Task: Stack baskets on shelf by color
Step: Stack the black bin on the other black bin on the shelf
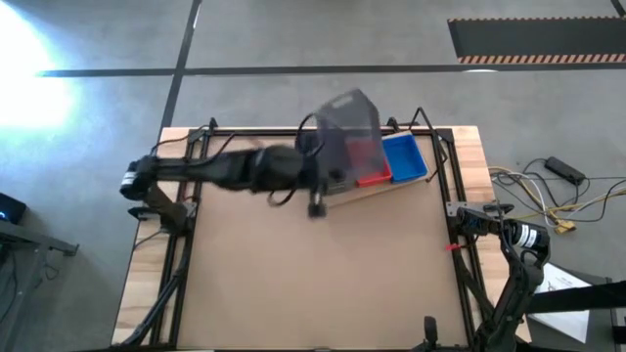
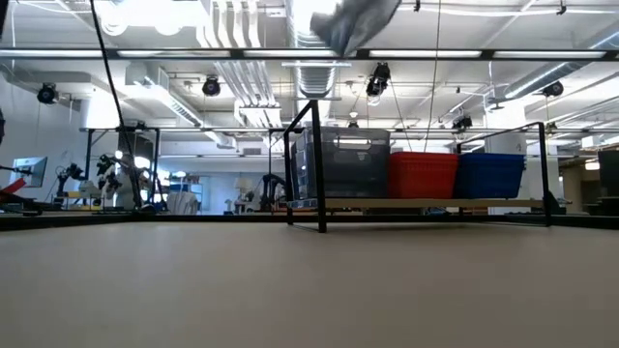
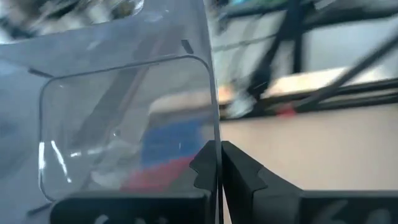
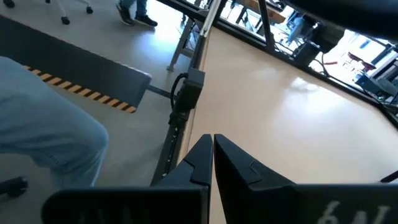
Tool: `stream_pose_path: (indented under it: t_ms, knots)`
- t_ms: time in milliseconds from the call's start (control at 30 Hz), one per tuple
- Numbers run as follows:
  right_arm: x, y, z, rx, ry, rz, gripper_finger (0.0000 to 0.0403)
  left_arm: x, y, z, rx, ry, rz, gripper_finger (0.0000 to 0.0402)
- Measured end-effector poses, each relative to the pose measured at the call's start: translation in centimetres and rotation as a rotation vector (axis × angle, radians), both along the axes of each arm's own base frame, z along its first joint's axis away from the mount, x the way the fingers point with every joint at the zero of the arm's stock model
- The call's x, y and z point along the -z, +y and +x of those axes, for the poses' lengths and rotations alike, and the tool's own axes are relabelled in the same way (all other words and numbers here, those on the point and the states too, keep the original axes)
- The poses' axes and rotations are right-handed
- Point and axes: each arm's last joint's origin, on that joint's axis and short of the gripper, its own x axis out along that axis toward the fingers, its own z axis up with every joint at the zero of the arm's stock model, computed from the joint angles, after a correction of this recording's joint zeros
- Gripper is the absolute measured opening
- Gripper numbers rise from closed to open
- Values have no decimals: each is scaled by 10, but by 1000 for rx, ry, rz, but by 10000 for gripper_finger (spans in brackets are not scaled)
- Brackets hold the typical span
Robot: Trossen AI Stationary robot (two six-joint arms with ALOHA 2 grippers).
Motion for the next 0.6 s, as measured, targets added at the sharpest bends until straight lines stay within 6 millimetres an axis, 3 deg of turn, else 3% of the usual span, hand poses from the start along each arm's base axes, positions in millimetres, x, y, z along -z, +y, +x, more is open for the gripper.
stream_pose_path:
  t_ms: [167, 267, 467, 600]
  knots:
    - [0, 0, 0, 0, -1, 2, 9, 36, 60, 23, -184, 100, -30, 0]
    - [0, 0, 0, 1, 0, 7, 9, 58, 78, 34, -238, 178, -48, 0]
    - [0, 0, 0, 9, 2, 24, 9, 96, 82, 44, -264, 367, -120, 0]
    - [2, -1, 0, 10, 5, 14, 9, 108, 78, 42, -282, 465, -185, 0]
